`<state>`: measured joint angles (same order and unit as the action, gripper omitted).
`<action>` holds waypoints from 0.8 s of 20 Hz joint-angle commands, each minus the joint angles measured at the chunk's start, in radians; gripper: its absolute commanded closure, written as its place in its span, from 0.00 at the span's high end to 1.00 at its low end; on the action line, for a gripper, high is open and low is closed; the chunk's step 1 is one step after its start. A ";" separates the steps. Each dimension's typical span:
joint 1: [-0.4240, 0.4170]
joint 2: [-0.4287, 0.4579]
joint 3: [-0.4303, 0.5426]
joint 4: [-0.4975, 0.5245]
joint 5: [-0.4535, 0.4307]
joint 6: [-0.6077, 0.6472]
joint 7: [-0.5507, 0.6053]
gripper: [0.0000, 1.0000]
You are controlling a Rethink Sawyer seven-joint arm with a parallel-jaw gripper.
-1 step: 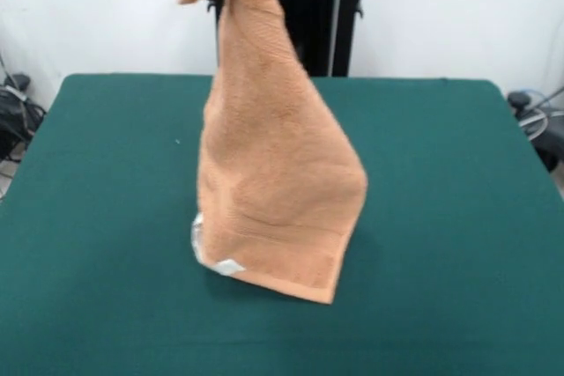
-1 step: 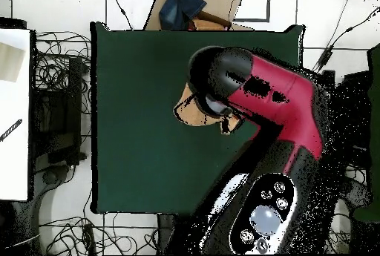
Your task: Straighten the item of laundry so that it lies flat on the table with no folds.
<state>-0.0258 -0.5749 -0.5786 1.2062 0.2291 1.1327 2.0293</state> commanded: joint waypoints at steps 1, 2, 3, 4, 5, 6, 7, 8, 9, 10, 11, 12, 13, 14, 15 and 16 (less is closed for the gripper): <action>-0.042 0.009 0.096 0.070 -0.047 -0.063 0.038 0.00; -0.047 0.011 0.098 0.066 -0.049 -0.064 0.036 0.00; -0.053 0.013 0.099 0.062 -0.051 -0.065 0.033 0.00; -0.055 0.020 0.099 0.050 -0.054 -0.061 0.036 0.00; -0.056 0.023 0.099 0.043 -0.057 -0.060 0.037 0.00; -0.056 0.025 0.101 0.041 -0.058 -0.061 0.039 0.00; -0.057 0.026 0.101 0.038 -0.060 -0.062 0.039 0.00; -0.055 0.025 0.101 0.040 -0.060 -0.063 0.042 0.00; -0.054 0.026 0.100 0.037 -0.061 -0.061 0.044 0.00; -0.051 0.025 0.098 0.036 -0.062 -0.059 0.047 0.00; -0.047 0.025 0.097 0.036 -0.063 -0.056 0.051 0.00; -0.043 0.023 0.094 0.039 -0.064 -0.056 0.055 0.00; -0.039 0.023 0.091 0.038 -0.065 -0.055 0.059 0.00; -0.033 0.024 0.088 0.040 -0.067 -0.057 0.065 0.00; -0.029 0.025 0.086 0.041 -0.069 -0.064 0.070 0.00; -0.027 0.026 0.084 0.043 -0.068 -0.068 0.075 0.00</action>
<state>-0.0726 -0.5748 -0.5785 1.2062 0.2289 1.1325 2.0293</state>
